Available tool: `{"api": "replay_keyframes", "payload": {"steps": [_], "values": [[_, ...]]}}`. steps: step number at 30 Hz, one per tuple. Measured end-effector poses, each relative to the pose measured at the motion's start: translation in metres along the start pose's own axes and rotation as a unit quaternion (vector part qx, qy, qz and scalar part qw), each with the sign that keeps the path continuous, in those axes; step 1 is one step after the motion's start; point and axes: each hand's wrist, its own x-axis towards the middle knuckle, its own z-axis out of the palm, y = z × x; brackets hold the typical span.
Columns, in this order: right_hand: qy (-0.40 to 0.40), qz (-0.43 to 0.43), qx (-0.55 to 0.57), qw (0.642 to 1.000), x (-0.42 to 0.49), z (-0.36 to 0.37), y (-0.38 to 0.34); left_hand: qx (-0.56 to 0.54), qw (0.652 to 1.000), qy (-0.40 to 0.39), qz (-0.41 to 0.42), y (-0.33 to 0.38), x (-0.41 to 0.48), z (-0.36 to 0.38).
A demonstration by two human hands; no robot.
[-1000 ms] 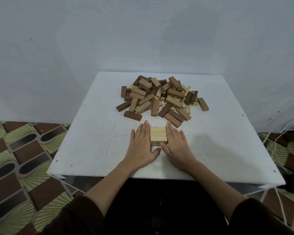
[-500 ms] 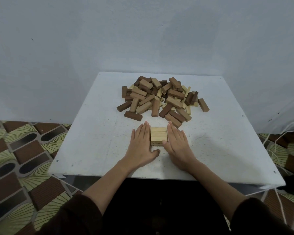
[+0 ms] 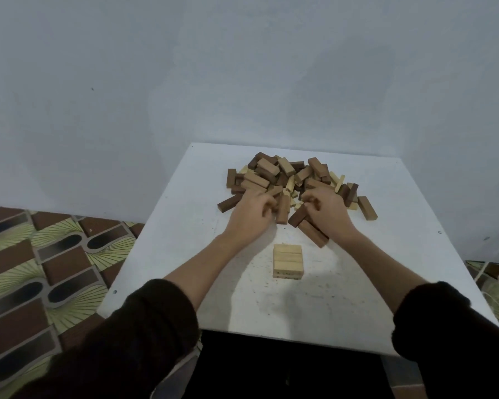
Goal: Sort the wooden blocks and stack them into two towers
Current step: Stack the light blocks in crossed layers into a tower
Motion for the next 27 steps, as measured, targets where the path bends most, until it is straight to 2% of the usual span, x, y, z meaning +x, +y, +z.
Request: {"api": "replay_keyframes", "payload": {"steps": [4, 8, 11, 14, 21, 24, 27], "values": [[-0.042, -0.063, -0.112, 0.991, 0.045, 0.010, 0.007, 0.087, 0.996, -0.015, -0.003, 0.000, 0.038, 0.017], [-0.034, -0.118, -0.229, 0.966, 0.064, 0.015, 0.006, 0.156, 0.988, -0.006, -0.003, 0.006, 0.062, 0.029], [-0.041, -0.126, -0.262, 0.956, 0.070, 0.021, 0.003, 0.208, 0.977, -0.043, -0.023, 0.010, 0.071, 0.037], [-0.050, -0.110, -0.267, 0.956, 0.075, 0.026, 0.007, 0.261, 0.962, -0.053, -0.051, 0.010, 0.078, 0.045], [-0.015, -0.112, -0.234, 0.966, 0.080, 0.035, 0.020, 0.357, 0.930, -0.043, -0.078, 0.017, 0.082, 0.062], [-0.005, -0.119, -0.217, 0.969, 0.081, 0.030, 0.024, 0.355, 0.928, -0.057, -0.098, 0.020, 0.083, 0.069], [0.014, -0.120, -0.169, 0.978, 0.082, 0.020, 0.030, 0.284, 0.948, -0.043, -0.133, 0.022, 0.082, 0.067]]}}
